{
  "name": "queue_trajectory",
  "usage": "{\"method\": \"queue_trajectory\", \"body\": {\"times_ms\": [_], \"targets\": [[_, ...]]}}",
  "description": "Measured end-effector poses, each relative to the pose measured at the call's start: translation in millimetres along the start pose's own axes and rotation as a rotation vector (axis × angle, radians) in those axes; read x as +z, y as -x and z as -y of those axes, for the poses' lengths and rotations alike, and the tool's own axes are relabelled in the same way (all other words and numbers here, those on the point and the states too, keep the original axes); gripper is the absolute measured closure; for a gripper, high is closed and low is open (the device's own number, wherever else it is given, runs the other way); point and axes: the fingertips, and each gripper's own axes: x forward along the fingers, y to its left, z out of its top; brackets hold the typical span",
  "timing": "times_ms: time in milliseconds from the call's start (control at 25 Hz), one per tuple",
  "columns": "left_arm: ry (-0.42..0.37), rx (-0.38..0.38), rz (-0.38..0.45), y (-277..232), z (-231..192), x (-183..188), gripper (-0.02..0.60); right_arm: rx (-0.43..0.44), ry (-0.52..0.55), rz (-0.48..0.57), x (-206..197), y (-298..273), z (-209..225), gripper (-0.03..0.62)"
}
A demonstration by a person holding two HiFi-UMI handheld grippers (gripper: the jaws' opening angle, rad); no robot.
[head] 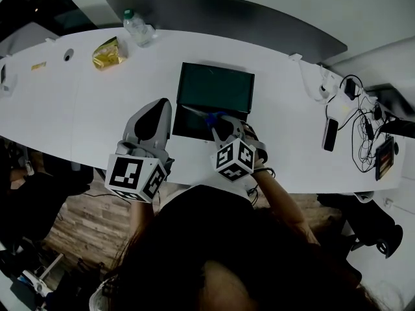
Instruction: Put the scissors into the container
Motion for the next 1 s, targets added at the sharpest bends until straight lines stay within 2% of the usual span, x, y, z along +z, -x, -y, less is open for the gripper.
{"method": "queue_trajectory", "body": {"times_ms": [160,480,1000], "targets": [[-0.015,0.014,-0.026,-5,-3,-9,0.569,0.015,0.037,-0.029,-8,-11,-3,0.505],[0.007,0.025,-0.045,-11,-4,-19,0.569,0.057,0.086,-0.117,-32,-32,-7,0.503],[0.024,0.042,-0.074,-19,-9,-29,0.569,0.135,0.100,-0.213,-48,-58,-12,0.503]]}}
